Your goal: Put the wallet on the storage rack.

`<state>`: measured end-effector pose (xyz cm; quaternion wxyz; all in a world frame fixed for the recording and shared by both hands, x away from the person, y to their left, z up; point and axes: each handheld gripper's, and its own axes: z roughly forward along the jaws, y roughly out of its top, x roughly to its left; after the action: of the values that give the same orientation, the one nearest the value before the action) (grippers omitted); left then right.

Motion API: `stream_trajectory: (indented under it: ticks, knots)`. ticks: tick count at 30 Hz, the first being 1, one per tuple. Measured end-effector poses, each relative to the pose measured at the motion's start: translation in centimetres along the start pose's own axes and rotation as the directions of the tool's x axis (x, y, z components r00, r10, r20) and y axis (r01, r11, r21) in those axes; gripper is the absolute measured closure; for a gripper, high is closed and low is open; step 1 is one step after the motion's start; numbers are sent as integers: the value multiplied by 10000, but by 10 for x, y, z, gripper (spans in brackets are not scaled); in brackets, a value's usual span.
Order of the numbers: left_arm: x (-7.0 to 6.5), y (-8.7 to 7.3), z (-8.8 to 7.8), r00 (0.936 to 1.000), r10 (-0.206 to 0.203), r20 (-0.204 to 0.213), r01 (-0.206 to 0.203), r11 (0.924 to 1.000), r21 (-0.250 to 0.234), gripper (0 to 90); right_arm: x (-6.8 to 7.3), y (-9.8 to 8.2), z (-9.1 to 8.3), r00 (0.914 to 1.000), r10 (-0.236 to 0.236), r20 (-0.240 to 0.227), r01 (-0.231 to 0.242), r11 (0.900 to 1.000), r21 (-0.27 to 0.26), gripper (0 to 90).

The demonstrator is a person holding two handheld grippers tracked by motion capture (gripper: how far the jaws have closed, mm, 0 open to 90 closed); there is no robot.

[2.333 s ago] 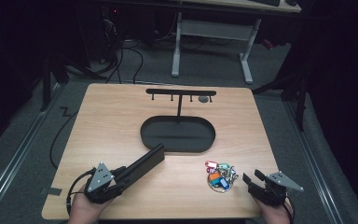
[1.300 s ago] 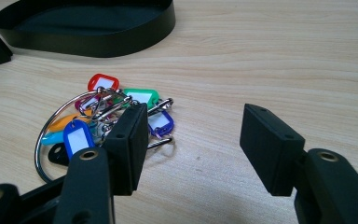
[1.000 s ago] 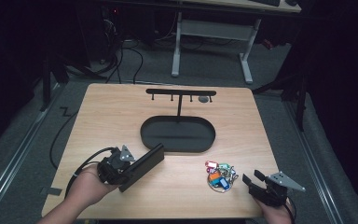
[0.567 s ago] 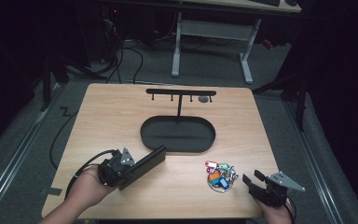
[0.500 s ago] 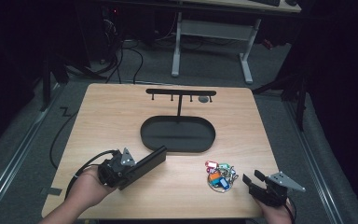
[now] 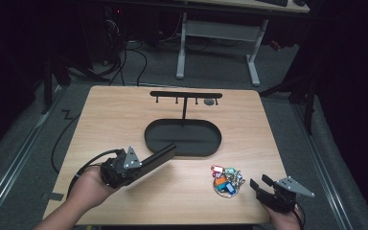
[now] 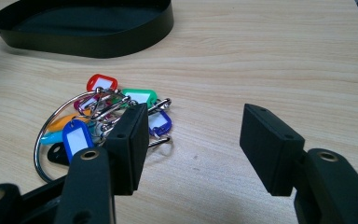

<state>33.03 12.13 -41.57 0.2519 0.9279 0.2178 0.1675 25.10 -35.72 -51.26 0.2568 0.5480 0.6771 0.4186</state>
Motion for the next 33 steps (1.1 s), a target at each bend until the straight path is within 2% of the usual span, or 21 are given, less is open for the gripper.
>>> stream_trajectory:
  ticks: [1,4,6,12,18,23,25,28,29,30,31,33]
  knots:
    - [0,0,0,10000,0,0,0,10000,0,741,0,0,0,10000,0,0,0,10000,0,427]
    - [4,7,0,9990,421,-179,-424,9990,-152,741,-1,-1,-1,10000,-11,26,11,10000,-24,428]
    - [5,10,0,9983,540,-217,-543,9984,-136,741,-1,-1,-2,10000,21,38,-21,10000,-21,428]
    - [12,23,7,9922,1085,-619,-1099,9938,-188,741,-4,-4,-8,9998,91,157,-90,9999,-49,430]
    - [17,34,12,9857,1429,-897,-1462,9887,-317,740,-5,-6,-11,9997,121,216,-120,9999,-50,430]
    - [24,47,20,9730,1876,-1345,-1930,9808,-279,740,-6,-7,-14,9996,127,264,-125,9999,-81,431]
    - [26,51,24,9704,1989,-1369,-2055,9780,-360,740,-6,-7,-14,9996,94,261,-91,9999,-102,431]
    - [26,55,29,9590,2380,-1539,-2466,9683,-390,740,-6,-7,-14,9996,115,260,-113,9999,-87,431]
    - [26,55,29,9590,2380,-1539,-2466,9683,-390,739,-6,-7,-14,9996,109,260,-107,9999,-82,431]
    - [27,58,32,9541,2551,-1566,-2653,9630,-472,739,-6,-7,-14,9996,111,253,-109,9999,-83,431]
    - [27,60,34,9530,2590,-1574,-2701,9614,-531,739,-6,-7,-14,9996,113,258,-111,9999,-86,431]
    - [29,64,37,9449,2829,-1650,-2945,9543,-503,739,-6,-7,-14,9996,92,269,-89,9999,-97,431]
